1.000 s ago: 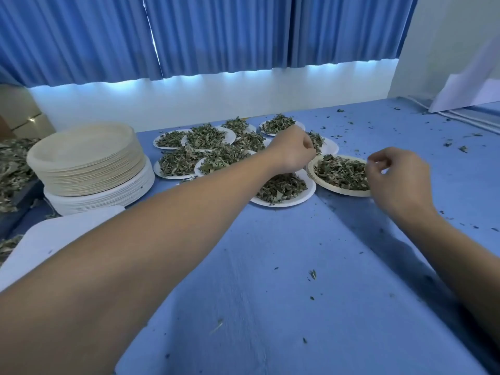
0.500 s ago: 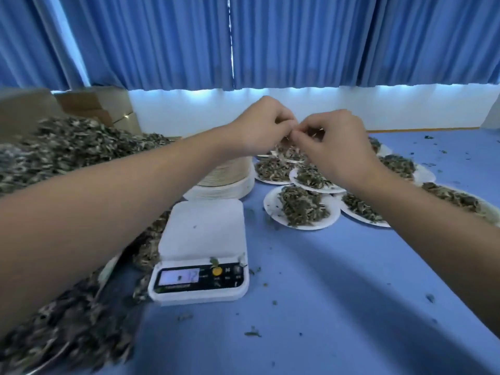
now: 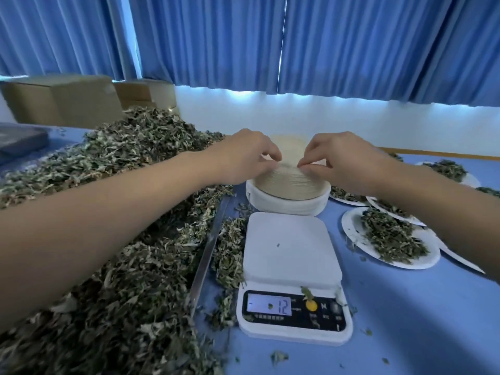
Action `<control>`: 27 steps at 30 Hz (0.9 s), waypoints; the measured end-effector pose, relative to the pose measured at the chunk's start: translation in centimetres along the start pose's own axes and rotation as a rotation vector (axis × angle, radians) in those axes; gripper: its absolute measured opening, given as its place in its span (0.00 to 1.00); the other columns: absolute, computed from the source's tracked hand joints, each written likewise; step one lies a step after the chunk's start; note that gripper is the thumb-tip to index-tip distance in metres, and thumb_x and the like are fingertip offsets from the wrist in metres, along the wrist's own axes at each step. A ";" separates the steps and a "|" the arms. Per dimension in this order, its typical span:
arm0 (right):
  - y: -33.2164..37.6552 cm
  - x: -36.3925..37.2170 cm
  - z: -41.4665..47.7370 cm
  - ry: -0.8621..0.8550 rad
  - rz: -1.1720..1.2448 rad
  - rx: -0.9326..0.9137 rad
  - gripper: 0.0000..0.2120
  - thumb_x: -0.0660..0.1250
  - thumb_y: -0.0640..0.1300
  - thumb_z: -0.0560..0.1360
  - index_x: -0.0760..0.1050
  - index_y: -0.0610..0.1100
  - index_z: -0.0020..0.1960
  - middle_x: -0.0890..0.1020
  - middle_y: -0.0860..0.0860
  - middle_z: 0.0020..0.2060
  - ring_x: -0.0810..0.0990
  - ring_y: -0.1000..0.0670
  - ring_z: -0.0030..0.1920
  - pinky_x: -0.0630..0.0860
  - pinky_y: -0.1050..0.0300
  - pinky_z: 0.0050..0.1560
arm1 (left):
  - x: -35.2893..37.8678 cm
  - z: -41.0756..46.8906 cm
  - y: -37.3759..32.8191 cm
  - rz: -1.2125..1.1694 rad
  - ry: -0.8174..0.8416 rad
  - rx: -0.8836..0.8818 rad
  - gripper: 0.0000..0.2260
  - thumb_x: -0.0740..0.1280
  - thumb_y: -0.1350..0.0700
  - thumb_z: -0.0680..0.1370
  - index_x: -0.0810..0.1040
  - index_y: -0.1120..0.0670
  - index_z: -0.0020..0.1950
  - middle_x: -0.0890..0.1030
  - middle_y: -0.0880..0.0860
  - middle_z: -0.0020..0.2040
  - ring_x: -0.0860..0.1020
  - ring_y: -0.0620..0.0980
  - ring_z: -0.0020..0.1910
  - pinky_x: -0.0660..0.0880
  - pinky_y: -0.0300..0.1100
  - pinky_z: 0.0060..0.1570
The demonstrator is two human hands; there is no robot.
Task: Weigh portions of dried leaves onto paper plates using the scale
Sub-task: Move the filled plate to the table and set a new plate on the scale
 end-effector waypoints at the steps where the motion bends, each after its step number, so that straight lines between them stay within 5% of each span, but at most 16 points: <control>1: 0.0 0.1 0.1 0.022 -0.014 -0.014 0.09 0.67 0.54 0.81 0.85 0.57 0.55 0.79 0.61 0.54 0.70 0.68 0.39 0.75 0.50 0.50 | 0.2 0.0 0.1 -0.006 0.006 0.016 0.11 0.67 0.51 0.81 0.83 0.50 0.60 0.83 0.48 0.60 0.79 0.49 0.58 0.73 0.51 0.62; 10: 0.5 0.6 -0.2 0.083 -0.069 -0.108 0.12 0.64 0.54 0.82 0.85 0.56 0.59 0.81 0.59 0.54 0.79 0.52 0.51 0.77 0.46 0.50 | 0.5 0.4 0.0 -0.106 -0.017 0.136 0.07 0.71 0.54 0.79 0.86 0.49 0.56 0.82 0.41 0.50 0.79 0.43 0.52 0.75 0.48 0.60; 18: 1.5 0.7 -0.3 0.118 -0.316 -0.222 0.24 0.49 0.59 0.82 0.81 0.54 0.62 0.79 0.58 0.56 0.79 0.50 0.51 0.76 0.50 0.46 | 0.4 0.5 -0.1 -0.122 -0.010 0.199 0.07 0.70 0.54 0.80 0.87 0.52 0.56 0.84 0.44 0.53 0.80 0.47 0.55 0.75 0.51 0.58; 23: 2.0 0.8 -0.5 0.066 -0.444 -0.302 0.31 0.40 0.59 0.81 0.80 0.52 0.62 0.79 0.55 0.54 0.79 0.45 0.43 0.71 0.52 0.38 | 0.4 0.5 -0.1 -0.112 -0.007 0.208 0.08 0.70 0.53 0.80 0.86 0.51 0.56 0.84 0.44 0.53 0.80 0.46 0.53 0.75 0.51 0.58; 27: 2.2 0.3 -0.4 0.008 -0.453 -0.334 0.26 0.47 0.55 0.83 0.83 0.48 0.57 0.82 0.52 0.50 0.76 0.41 0.33 0.67 0.53 0.32 | -0.1 0.6 -0.3 -0.114 -0.021 0.194 0.09 0.69 0.51 0.81 0.86 0.50 0.57 0.83 0.43 0.53 0.79 0.42 0.50 0.76 0.49 0.57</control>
Point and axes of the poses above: each hand's wrist, its own z-axis towards the middle knuckle, its own x-axis out of the palm, y = z × x, the point moved 8 cm from there along z, towards the middle knuckle
